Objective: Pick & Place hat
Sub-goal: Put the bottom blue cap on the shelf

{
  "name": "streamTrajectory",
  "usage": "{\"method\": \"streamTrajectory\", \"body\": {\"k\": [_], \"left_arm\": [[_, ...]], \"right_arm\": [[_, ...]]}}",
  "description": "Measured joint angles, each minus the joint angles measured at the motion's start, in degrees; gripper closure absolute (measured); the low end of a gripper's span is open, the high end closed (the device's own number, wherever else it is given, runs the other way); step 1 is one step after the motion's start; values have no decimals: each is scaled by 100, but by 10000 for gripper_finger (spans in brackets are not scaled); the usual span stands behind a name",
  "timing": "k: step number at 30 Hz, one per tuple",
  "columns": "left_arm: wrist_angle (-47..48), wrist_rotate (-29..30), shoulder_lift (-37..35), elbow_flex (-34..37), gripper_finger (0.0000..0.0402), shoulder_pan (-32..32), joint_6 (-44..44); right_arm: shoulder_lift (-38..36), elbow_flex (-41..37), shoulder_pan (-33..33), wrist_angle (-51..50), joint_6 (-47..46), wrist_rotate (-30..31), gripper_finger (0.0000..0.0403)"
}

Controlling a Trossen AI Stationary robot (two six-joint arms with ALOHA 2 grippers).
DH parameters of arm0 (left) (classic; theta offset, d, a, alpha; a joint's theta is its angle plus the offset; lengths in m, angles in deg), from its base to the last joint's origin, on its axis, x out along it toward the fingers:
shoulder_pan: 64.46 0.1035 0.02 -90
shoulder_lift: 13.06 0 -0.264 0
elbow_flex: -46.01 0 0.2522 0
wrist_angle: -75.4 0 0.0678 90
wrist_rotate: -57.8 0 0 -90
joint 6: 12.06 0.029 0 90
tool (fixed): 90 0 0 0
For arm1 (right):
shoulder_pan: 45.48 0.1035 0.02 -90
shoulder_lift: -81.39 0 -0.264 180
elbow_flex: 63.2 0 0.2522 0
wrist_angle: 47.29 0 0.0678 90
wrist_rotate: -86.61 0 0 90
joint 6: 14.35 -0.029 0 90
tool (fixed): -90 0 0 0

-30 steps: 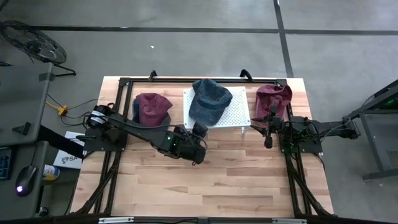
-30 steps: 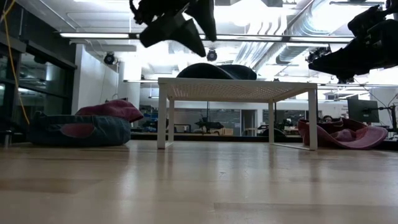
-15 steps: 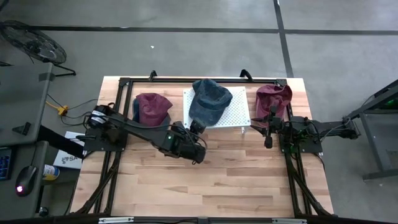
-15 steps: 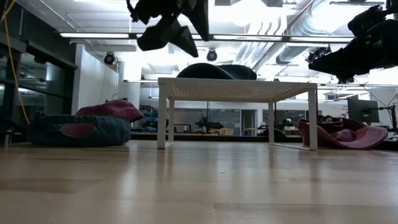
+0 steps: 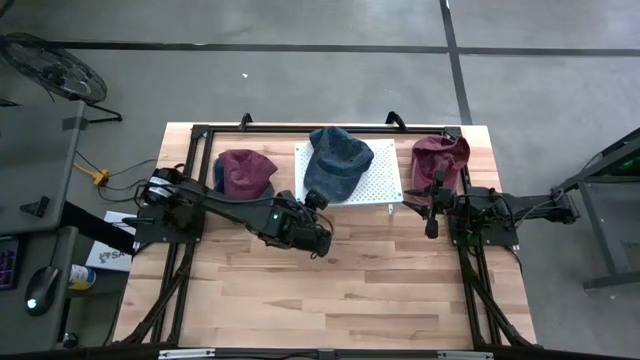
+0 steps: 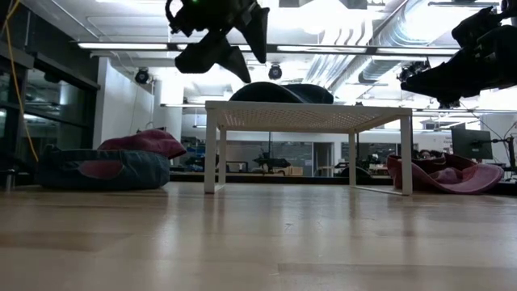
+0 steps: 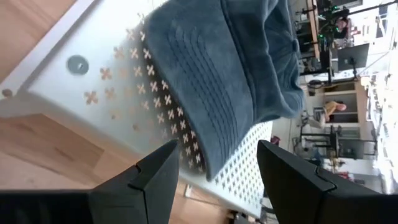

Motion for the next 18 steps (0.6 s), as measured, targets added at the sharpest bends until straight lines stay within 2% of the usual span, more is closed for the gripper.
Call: {"method": "streamTrajectory", "body": {"k": [3,6,18], "left_arm": [[34,-16,0,0,191,68,63],[31,-148,0,-1,209,140,176],[-464,-383,0,0,362,340,953]], "right_arm": [[0,0,0,0,1,0,269],[0,0,-1,0,0,1,269],[0,0,1,0,0,1,269]]}}
